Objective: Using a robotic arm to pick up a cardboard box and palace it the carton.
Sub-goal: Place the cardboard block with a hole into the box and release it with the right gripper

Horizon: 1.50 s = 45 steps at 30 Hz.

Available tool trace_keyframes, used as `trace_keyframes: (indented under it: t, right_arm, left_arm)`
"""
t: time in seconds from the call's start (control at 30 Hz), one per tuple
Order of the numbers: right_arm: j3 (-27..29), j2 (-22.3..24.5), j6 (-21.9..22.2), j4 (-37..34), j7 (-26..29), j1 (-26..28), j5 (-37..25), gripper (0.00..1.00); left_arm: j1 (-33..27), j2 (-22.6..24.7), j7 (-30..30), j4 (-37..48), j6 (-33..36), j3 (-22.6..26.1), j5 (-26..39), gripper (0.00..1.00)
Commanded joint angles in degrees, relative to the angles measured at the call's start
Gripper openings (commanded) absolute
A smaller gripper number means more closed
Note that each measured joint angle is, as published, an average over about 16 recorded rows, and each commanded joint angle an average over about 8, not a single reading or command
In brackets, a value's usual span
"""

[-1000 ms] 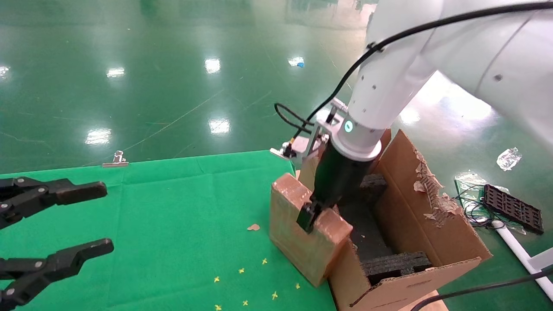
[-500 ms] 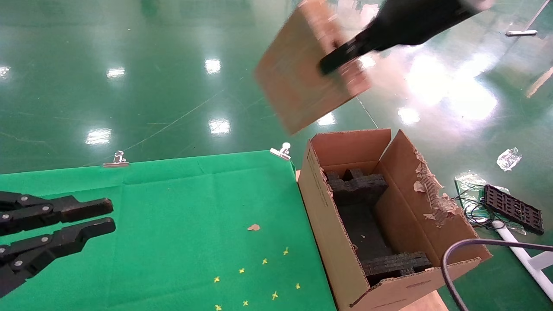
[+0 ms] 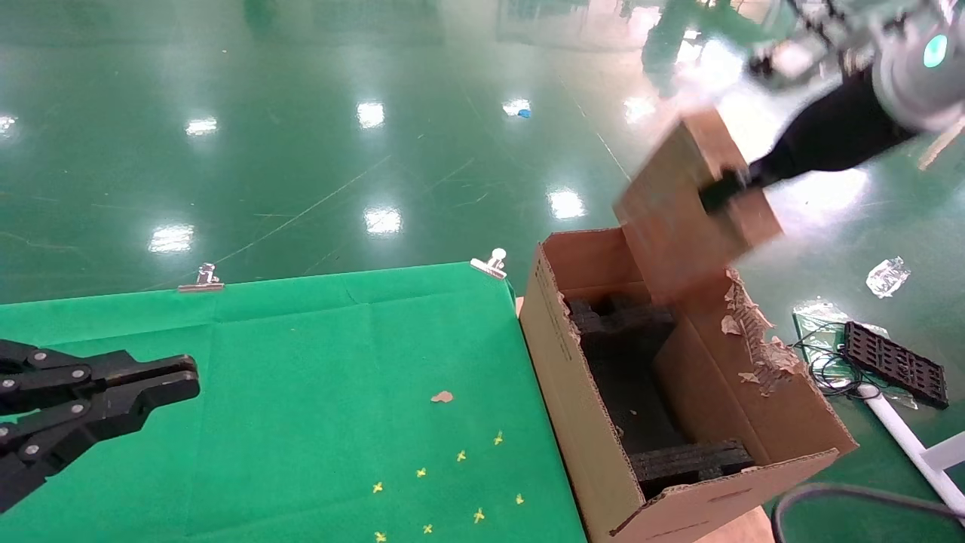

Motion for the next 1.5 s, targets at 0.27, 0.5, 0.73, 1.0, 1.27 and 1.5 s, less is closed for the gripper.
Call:
trace_keyframes:
  t: [0.27,0.5,0.73,1.0,1.27,1.5]
  right_arm:
    - [-1.71,0.45,-1.48,-6.81,-1.47,-6.58,-1.40,0.00]
    - [-2.35,0.58,-1.84,-10.31,-2.07,-10.60,-1.96,0.00]
    - [-2.83,-0.07,-1.05,-12.81,-1.68,-13.84,-2.50,0.00]
    - [-3.15,-1.75,2.86,-14.32,-0.81,-17.37,-2.97,0.00]
    - [-3.05,-3.88,5.90,-14.93,0.60,-21.36,-2.81,0.00]
    - [-2.94,-5.56,8.87,-15.28,1.95,-25.06,-2.65,0.00]
  left_arm:
    - [-0.01,-0.01,0.02,0.00,-0.01,0.03,-0.02,1.00]
    - [-0.01,-0.02,0.03,0.00,-0.02,0.06,-0.04,1.00]
    - [-0.02,-0.03,0.04,0.00,-0.04,0.08,-0.06,1.00]
    - [-0.02,-0.05,0.05,0.00,-0.05,0.11,-0.08,1.00]
    - [-0.03,-0.06,0.07,0.00,-0.06,0.14,-0.09,1.00]
    - [-0.04,-0.07,0.08,0.00,-0.07,0.16,-0.11,1.00]
